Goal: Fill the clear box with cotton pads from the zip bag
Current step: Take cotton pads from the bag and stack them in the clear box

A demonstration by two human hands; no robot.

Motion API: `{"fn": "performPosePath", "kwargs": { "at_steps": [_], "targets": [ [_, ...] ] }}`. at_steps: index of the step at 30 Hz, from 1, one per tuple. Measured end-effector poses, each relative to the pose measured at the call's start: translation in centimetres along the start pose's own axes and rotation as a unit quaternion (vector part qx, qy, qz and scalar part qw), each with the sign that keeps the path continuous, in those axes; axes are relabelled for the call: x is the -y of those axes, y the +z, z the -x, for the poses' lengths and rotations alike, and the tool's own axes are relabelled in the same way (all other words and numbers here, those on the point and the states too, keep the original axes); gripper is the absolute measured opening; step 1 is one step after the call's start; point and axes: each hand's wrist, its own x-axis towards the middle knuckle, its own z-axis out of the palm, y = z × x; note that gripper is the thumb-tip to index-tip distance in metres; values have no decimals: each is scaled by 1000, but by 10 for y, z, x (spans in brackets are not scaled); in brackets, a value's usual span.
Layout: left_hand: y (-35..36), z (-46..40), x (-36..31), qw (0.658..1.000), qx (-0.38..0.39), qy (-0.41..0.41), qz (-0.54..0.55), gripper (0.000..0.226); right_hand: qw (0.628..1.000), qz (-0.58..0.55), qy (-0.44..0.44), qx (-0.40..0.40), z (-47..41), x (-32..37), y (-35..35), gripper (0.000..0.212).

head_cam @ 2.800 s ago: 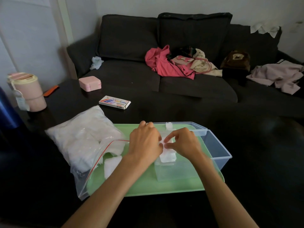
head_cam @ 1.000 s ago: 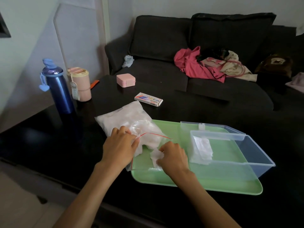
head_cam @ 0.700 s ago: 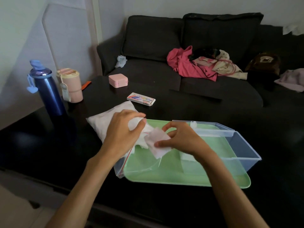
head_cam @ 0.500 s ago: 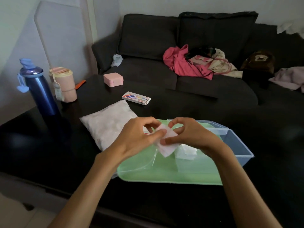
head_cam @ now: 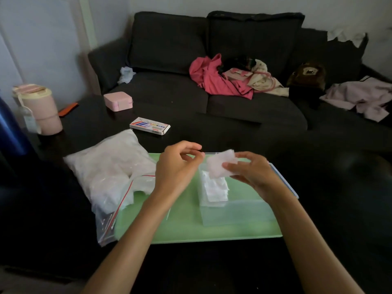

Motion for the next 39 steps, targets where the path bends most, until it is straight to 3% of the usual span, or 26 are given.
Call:
{"fn": "performPosePath", "kwargs": {
  "at_steps": [4,7,11,14,17,19,25,30,33,35,37,39],
  "targets": [
    [5,0,5,977,16,62,-206,7,997,67,36,26,-9,-17,10,29],
    [15,5,9,941,75,68,-322,14,988,152,-8,-20,-12,-24,19,30],
    [25,7,9,924,81,40,-371,22,924,341,-146,-98,-9,-32,26,36],
    [29,8,4,901,61,52,-427,21,886,417,-193,-52,-11,-26,18,14],
    [29,8,1,892,66,53,-445,25,896,409,-150,85,-15,-23,2,33],
    [28,8,-1,887,70,51,-453,27,904,390,-127,121,-13,-25,-2,39],
    [34,9,-1,865,99,36,-490,23,916,374,-85,121,-9,-35,2,40],
    [33,9,1,874,112,35,-471,27,911,372,-71,162,-8,-21,-6,35],
    [30,9,4,874,107,35,-472,28,933,331,15,140,-12,-9,-21,35],
    [29,9,6,876,101,36,-470,28,904,396,77,137,-10,-9,-20,43],
    [28,10,7,881,95,38,-462,28,861,481,83,146,-8,-15,-10,55],
    [29,9,9,886,91,42,-453,27,855,496,66,137,-7,-24,2,52]
  ]
}}
